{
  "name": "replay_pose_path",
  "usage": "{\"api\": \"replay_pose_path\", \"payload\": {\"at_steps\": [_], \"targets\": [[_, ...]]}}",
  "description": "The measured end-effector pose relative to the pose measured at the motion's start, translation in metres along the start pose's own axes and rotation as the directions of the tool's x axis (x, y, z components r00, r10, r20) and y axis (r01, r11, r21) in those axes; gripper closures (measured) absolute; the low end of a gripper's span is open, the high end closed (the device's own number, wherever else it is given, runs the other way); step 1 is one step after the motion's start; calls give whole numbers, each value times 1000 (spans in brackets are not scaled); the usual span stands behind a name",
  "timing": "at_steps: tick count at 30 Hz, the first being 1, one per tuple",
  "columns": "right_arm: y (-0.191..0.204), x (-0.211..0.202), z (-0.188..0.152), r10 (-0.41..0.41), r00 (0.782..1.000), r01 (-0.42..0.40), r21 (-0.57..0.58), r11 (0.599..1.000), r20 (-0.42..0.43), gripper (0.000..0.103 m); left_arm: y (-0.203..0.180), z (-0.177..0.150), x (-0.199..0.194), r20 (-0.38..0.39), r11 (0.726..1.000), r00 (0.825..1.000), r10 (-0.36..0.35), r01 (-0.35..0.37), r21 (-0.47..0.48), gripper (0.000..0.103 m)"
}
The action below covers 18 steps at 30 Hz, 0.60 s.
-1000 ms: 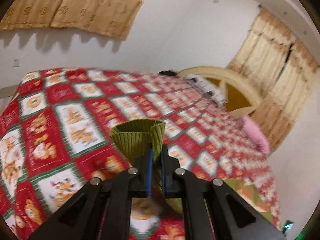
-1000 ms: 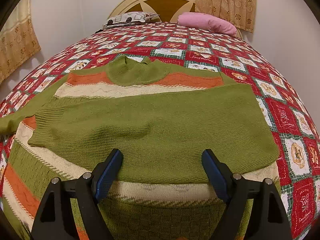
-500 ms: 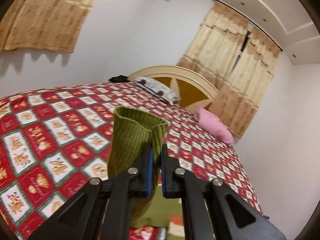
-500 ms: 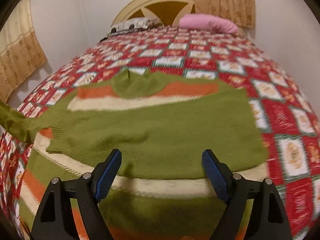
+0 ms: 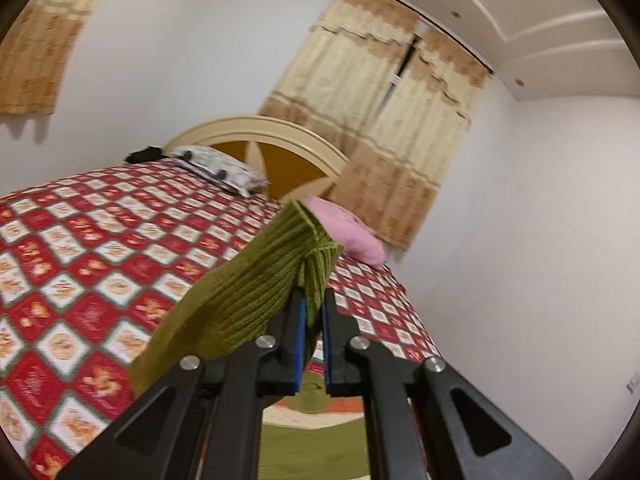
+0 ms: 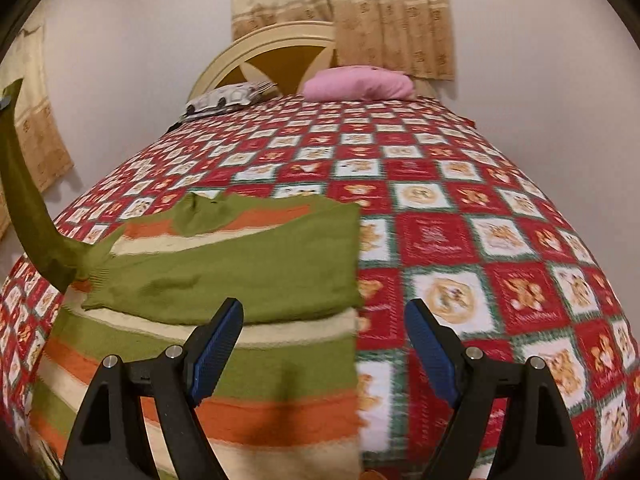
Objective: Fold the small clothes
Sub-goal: 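Fold the held sleeve across the sweater body with the left gripper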
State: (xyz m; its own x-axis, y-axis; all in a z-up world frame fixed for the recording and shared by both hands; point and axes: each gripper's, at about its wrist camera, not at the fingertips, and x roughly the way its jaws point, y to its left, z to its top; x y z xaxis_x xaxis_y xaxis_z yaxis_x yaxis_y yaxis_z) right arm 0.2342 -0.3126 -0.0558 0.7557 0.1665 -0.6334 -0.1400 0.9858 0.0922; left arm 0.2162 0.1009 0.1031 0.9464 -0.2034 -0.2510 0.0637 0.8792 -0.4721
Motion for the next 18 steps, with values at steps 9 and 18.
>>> {"api": "replay_pose_path", "payload": {"at_steps": [9, 18], "targets": [[-28, 10, -29, -6, 999, 7, 54, 999, -34, 20, -73, -73, 74, -150, 995, 988, -34, 48, 90, 96], [-26, 6, -39, -50, 999, 50, 20, 999, 1, 20, -135, -178, 141, -350, 950, 931, 108, 7, 311, 87]]}}
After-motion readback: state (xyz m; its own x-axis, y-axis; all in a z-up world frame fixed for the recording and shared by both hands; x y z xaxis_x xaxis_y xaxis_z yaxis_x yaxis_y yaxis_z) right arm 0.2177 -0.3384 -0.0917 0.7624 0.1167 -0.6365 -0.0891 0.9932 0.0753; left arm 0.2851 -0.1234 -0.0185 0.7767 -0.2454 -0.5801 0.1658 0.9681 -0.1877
